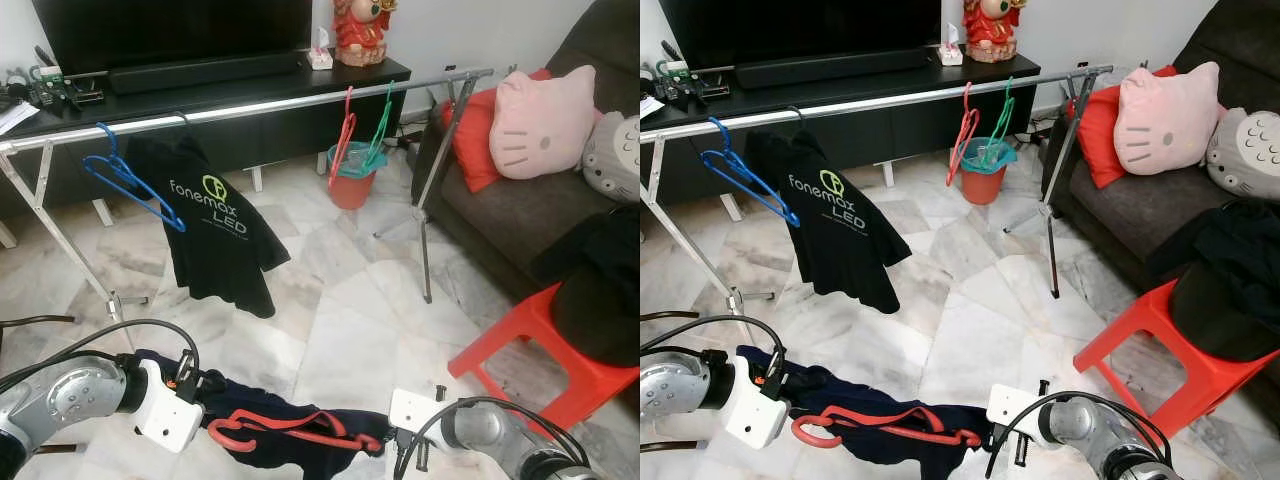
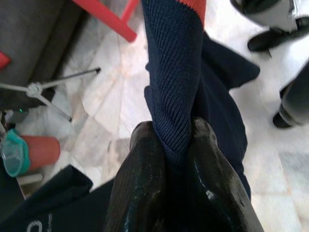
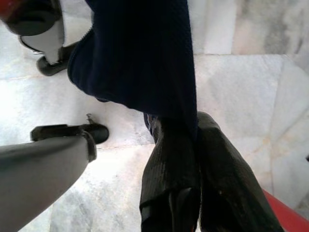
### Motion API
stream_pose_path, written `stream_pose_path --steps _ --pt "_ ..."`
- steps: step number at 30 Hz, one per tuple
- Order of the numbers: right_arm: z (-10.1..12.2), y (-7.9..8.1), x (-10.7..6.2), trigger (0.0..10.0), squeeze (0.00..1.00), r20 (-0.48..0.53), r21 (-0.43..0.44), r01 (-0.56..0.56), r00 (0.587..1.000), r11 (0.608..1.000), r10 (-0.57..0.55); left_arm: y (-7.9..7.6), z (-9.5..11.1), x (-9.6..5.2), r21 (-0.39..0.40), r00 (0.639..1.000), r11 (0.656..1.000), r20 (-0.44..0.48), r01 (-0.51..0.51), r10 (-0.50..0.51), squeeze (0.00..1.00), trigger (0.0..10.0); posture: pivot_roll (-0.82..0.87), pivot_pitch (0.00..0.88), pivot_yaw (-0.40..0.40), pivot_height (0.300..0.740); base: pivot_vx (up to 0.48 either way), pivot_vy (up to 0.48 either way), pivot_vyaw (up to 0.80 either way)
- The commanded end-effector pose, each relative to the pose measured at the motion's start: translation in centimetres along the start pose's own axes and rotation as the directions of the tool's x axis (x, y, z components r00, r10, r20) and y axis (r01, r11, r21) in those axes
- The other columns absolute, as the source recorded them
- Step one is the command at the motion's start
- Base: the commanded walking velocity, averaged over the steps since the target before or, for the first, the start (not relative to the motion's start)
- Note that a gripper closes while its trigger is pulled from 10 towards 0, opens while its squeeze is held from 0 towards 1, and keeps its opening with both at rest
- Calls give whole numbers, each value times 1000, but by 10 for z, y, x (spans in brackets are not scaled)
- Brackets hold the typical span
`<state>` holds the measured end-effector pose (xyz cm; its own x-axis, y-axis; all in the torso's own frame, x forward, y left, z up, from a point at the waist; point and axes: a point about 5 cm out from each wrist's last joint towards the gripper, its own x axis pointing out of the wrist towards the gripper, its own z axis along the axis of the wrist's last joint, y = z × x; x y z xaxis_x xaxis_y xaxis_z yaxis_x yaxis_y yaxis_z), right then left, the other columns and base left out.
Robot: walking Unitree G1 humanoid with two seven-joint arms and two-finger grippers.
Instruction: Hang hanger
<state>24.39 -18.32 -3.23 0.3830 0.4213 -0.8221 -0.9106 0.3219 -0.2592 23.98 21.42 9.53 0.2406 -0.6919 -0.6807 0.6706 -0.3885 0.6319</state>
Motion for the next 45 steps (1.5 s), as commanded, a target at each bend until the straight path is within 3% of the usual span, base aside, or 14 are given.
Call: stream_pose_path --steps 1,7,8,22,26,27,31,33,34,38,42,43,44,45 --pt "-1 -5 0 10000 0 -33 8 42 999 999 -42 6 8 1 27 998 999 57 -18 16 0 10000 57 0 -68 740 0 0 0" --pt "1 -7 3 10000 31 -38 12 95 995 995 -95 6 17 7 46 993 999 117 -15 9 0 10000 61 0 -68 740 0 0 0" --pt "3 -6 3 10000 1000 -29 15 88 996 996 -87 5 18 8 45 993 999 119 -2 -3 0 10000 63 0 -67 740 0 0 0" --pt "4 -4 4 10000 1000 -16 13 91 996 996 -90 2 18 13 45 992 998 117 35 -40 0 10000 58 0 -67 740 0 0 0" --pt "5 -8 2 10000 1000 15 80 132 991 988 -134 0 17 15 34 992 998 112 47 -50 0 10000 58 0 -67 740 0 0 0" --pt "6 -14 0 10000 8 27 116 176 983 978 -180 -3 16 16 23 993 998 102 57 -59 0 10000 53 0 -69 740 0 0 0" --pt "10 -42 -12 10000 0 68 254 378 911 890 -406 -10 12 19 -15 995 997 73 72 -71 0 10000 48 0 -65 740 0 0 0" --pt "10 -62 -24 10000 0 59 345 508 827 789 -559 -13 11 22 -29 995 997 66 71 -69 0 10000 44 0 -62 740 0 0 0" --pt "9 -75 -34 10000 0 50 430 577 753 694 -657 -15 11 24 -50 996 997 64 66 -62 0 10000 40 0 -60 740 0 0 0" --pt "16 -89 -45 10000 0 104 540 571 684 619 -722 -18 8 26 -107 998 992 39 61 -57 0 10000 36 0 -57 740 0 0 0" --pt "30 -92 -46 10000 0 209 552 509 682 661 -700 -20 5 28 -160 998 985 13 65 -64 0 10000 34 0 -55 740 0 0 0" --pt "38 -87 -41 10000 0 264 522 445 726 727 -635 -20 4 29 -199 998 978 -6 60 -63 0 10000 34 0 -53 740 0 0 0" --pt "38 -87 -41 10000 0 264 522 445 726 727 -635 -20 4 29 -199 998 978 -6 60 -63 0 10000 34 0 -53 740 0 0 0" --pt "43 -80 -34 10000 0 302 479 384 772 789 -559 -19 2 31 -233 998 971 -27 50 -58 0 10000 34 0 -53 740 0 0 0"
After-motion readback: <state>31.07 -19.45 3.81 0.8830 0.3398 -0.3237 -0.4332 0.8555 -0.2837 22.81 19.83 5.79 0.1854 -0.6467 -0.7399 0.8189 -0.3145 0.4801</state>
